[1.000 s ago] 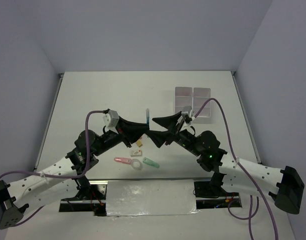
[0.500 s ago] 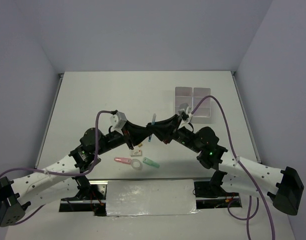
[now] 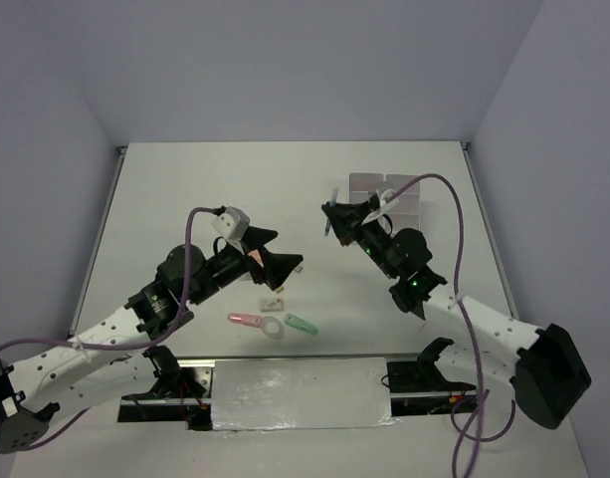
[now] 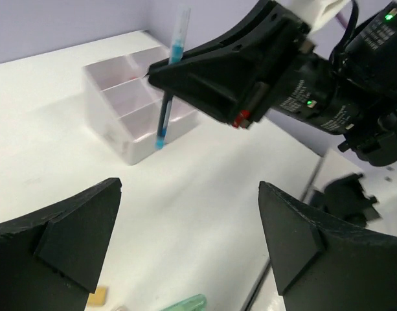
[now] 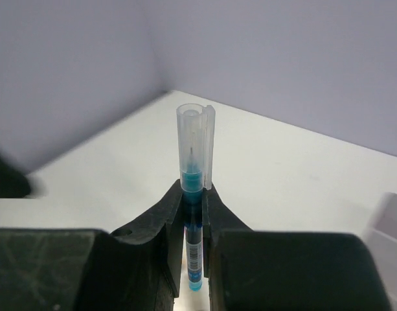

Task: Sort the stationery into containers
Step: Place the pen in the storage box.

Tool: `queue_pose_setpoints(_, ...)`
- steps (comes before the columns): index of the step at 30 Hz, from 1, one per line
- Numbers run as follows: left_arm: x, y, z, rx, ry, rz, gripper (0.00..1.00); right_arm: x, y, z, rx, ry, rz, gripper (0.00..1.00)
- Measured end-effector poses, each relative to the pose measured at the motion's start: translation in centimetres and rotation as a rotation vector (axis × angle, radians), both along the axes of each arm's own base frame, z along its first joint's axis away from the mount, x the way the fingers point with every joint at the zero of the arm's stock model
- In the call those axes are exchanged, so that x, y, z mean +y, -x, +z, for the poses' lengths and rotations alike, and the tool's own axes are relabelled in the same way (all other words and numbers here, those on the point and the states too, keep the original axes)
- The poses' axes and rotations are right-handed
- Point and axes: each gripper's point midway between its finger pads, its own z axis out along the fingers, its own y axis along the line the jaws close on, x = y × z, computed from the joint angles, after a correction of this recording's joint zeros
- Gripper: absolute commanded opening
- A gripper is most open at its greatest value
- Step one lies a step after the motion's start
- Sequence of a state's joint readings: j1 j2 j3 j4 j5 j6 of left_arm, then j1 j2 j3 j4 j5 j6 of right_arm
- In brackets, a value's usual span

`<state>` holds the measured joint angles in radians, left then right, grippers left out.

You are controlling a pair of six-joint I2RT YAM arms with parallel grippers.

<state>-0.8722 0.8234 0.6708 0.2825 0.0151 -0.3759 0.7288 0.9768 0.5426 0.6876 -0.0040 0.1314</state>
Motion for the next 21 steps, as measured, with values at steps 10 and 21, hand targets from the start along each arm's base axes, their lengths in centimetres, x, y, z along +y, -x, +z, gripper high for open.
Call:
queue_pose_setpoints(10,4.8,-0.5,-1.7,0.097,-0.047,0.206,0.99,-8.6,-14.3,-8.4,0.063,0.197,-0.274,0.00)
queue_pose_setpoints(21,3.7,-0.6,-5.1,0.159,-0.130,0.176,0.99,-8.9,-18.8,-2.7,-0.145,0.221,-0.247,0.00)
